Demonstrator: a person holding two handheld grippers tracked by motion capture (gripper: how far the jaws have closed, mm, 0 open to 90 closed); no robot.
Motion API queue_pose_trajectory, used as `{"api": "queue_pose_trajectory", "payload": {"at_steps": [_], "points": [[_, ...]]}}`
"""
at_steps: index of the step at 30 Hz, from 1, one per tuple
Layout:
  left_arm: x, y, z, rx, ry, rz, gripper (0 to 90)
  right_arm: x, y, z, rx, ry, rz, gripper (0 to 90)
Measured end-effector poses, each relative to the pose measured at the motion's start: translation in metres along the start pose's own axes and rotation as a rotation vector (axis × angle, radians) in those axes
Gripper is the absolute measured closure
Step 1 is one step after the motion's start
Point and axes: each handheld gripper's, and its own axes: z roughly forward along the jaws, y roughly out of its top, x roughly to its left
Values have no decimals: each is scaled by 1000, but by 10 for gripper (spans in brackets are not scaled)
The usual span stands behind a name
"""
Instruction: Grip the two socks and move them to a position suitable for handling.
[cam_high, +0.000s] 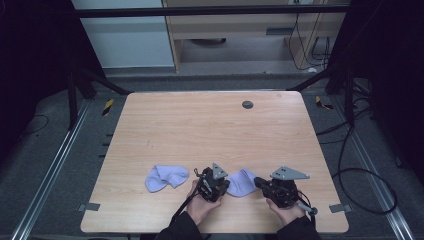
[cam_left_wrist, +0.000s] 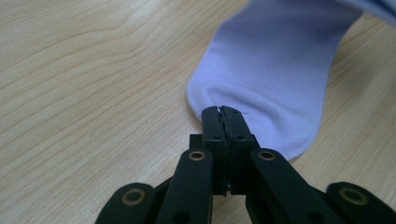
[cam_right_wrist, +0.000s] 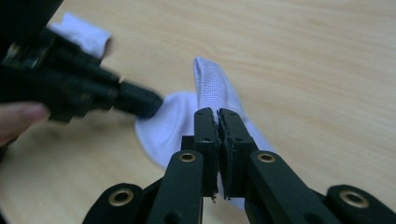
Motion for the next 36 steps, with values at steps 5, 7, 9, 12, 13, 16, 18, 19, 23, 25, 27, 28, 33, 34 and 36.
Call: {"api": "queue_pose_trajectory", "payload": {"at_steps": [5, 7, 9, 12, 13, 16, 18, 19, 23, 25, 27, 28, 33, 34, 36], "points": [[1, -1, 0, 2, -6, 12, 890, -9, 7, 8, -18, -78, 40, 870], [0, -1, 0, 5, -7, 19, 889, -16, 10, 14, -17, -114, 60, 869], [0, -1, 0, 5, -7, 24, 890, -23, 12, 20, -12, -139, 85, 868], [0, -1, 0, 5, -1, 24, 890, -31, 13, 25, -6, -180, 96, 861], [0, -1, 1, 1, 2, 22, 889, -34, 13, 26, -3, -209, 91, 851], [1, 0, 2, -17, 7, 2, 857, -41, 9, 22, -5, -343, 46, 749], [2, 0, 1, -20, 15, 3, 835, -43, 8, 21, -16, -359, 39, 739], [3, 1, 0, -26, 14, -5, 800, -45, 8, 17, -26, -369, 40, 728], [8, 3, -9, -52, 13, -12, 682, -51, 9, 6, -76, -354, 60, 677], [12, 5, -16, -71, 19, -14, 659, -51, 9, 3, -88, -339, 67, 666], [19, 8, -27, -98, 34, -14, 555, -53, 11, -1, -115, -313, 69, 634], [19, 8, -27, -98, 34, -14, 529, -53, 11, -1, -115, -313, 69, 634], [39, 10, -52, -130, 42, -32, 453, -50, 14, -4, -109, -259, 72, 596], [43, 10, -58, -135, 47, -32, 430, -48, 16, -4, -101, -240, 71, 581], [51, 9, -69, -140, 55, -35, 417, -47, 16, -3, -101, -238, 64, 571]]}}
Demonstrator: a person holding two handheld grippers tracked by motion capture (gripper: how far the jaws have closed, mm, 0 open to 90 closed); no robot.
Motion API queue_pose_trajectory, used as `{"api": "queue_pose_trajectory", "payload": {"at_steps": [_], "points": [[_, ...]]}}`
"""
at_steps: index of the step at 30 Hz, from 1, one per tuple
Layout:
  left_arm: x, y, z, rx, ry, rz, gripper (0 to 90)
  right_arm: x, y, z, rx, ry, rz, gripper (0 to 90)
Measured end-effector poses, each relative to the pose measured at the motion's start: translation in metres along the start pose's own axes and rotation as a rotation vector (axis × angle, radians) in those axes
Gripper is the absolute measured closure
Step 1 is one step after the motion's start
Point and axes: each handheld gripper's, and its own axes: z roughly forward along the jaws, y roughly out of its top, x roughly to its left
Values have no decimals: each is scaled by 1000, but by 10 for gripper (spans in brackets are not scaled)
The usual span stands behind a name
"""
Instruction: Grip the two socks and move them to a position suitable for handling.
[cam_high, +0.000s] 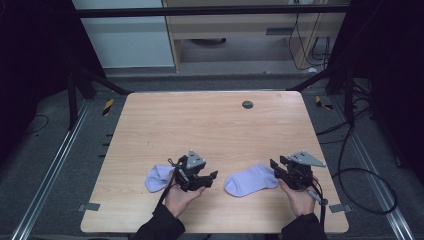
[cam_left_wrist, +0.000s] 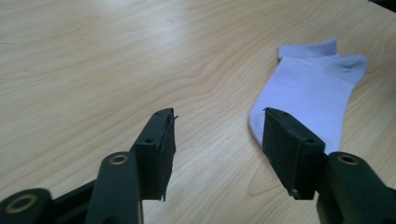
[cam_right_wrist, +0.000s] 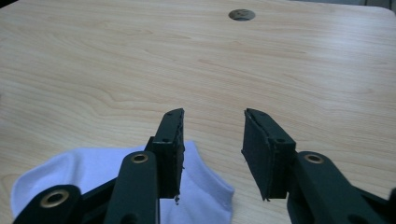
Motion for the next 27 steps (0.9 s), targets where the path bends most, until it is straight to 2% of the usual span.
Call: {"api": "queue_pose_trajectory", "payload": {"at_steps": [4, 5, 6, 8, 11, 17, 20, 21, 23, 26, 27], "points": [[18, -1, -21, -11, 28, -10, 386, 7, 3, 0, 14, 34, -17, 540], [27, -3, -30, -14, 38, -22, 377, 11, 5, 0, 19, 50, -29, 528], [27, -3, -30, -14, 38, -22, 374, 11, 5, 0, 19, 50, -29, 528], [38, -7, -41, -22, 55, -37, 373, 16, 7, 0, 20, 66, -37, 519], [53, -15, -55, -27, 100, -71, 374, 25, 12, 2, 27, 100, -62, 497], [83, -33, -76, -38, 160, -141, 380, 38, 19, 9, 49, 136, -82, 484], [94, -43, -85, -40, 187, -166, 385, 49, 26, 12, 50, 162, -96, 481], [96, -45, -86, -41, 192, -172, 394, 57, 30, 16, 56, 181, -105, 479], [101, -52, -91, -48, 209, -185, 401, 61, 31, 17, 60, 189, -106, 479], [109, -63, -96, -48, 231, -224, 430, 79, 37, 26, 67, 227, -132, 480], [109, -63, -96, -48, 231, -224, 434, 79, 37, 26, 67, 227, -132, 480]]}}
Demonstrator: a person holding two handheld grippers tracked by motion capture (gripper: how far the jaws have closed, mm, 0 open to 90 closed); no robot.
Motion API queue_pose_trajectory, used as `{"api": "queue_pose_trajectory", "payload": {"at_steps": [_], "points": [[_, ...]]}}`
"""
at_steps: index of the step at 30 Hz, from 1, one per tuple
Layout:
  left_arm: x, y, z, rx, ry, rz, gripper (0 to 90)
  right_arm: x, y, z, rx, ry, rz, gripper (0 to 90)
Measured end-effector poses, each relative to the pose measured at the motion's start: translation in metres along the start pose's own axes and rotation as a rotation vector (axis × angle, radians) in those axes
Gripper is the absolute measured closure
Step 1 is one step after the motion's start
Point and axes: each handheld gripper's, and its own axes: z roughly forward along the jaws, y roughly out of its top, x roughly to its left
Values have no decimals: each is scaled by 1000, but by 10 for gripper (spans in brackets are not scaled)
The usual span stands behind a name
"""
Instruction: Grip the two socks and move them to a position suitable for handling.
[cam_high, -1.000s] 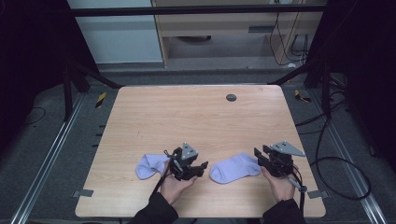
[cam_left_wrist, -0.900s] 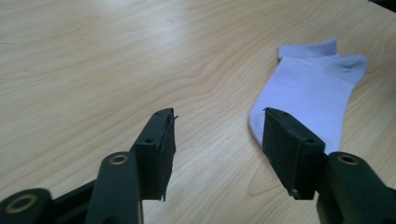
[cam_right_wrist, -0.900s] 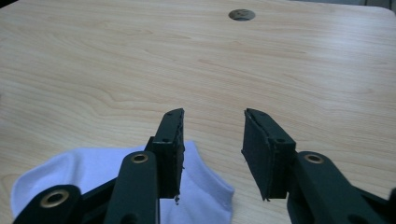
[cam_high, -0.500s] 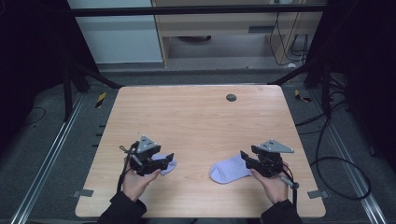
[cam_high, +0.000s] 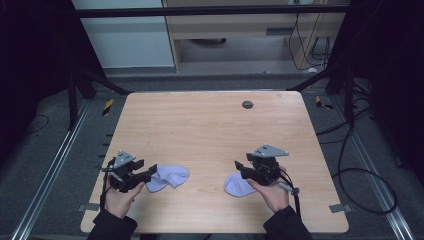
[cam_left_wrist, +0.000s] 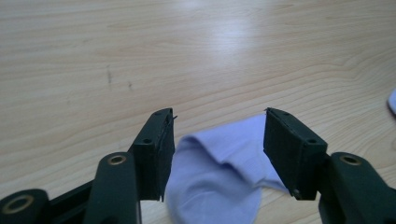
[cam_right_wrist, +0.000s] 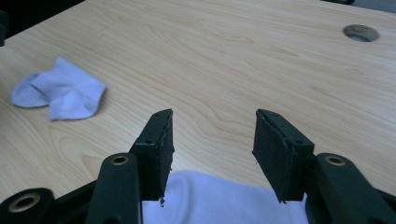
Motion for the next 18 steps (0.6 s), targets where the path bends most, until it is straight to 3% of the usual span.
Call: {"api": "queue_pose_trajectory", "payload": {"at_steps": [11, 18], "points": [[11, -19, 3, 74, 18, -10, 487, 38, 20, 36, 21, 81, -48, 490], [16, -29, 9, 130, 25, -14, 531, 71, 26, 68, 46, 145, -85, 524]]}}
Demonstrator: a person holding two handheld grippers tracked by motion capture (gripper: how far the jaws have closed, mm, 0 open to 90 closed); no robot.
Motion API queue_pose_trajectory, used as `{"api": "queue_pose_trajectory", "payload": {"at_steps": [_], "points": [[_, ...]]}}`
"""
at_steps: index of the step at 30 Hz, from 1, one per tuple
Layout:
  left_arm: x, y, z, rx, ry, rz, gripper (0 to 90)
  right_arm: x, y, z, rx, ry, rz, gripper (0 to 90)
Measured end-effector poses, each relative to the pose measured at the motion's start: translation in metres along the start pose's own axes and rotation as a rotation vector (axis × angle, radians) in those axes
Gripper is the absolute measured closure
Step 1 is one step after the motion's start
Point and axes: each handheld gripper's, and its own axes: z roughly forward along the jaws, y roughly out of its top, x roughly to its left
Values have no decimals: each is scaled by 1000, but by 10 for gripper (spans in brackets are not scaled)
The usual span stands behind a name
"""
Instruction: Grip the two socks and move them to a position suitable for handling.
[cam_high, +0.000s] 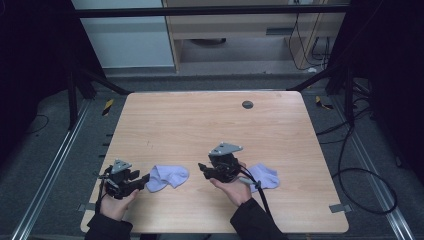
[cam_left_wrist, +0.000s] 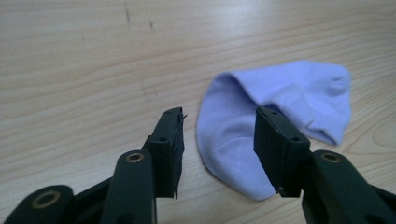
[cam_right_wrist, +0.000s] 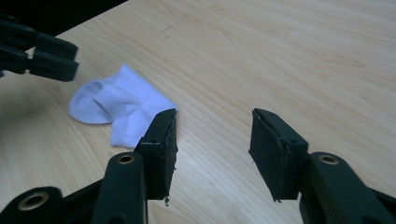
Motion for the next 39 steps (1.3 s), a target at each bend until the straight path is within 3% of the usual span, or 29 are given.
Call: {"api": "queue_pose_trajectory", "payload": {"at_steps": [3, 8, 9, 21, 29, 32, 35, 39], "points": [[0, -2, 5, 23, -1, 4, 555, 13, 1, 19, 22, 31, -15, 549], [1, -4, 12, 53, 7, 11, 574, 26, 0, 36, 43, 56, -31, 561], [1, -5, 13, 65, 6, 13, 587, 32, -1, 44, 60, 63, -51, 561], [0, -5, 21, 94, -4, 26, 681, 63, -9, 87, 137, 124, -130, 571], [-3, -5, 22, 105, -3, 42, 754, 70, -14, 98, 176, 112, -159, 649], [-4, -4, 22, 111, -3, 49, 821, 73, -14, 98, 181, 67, -196, 752], [-6, -4, 23, 111, -3, 61, 848, 74, -13, 98, 189, 51, -191, 798], [-6, -3, 23, 112, -7, 67, 859, 72, -11, 97, 200, 61, -143, 828]]}}
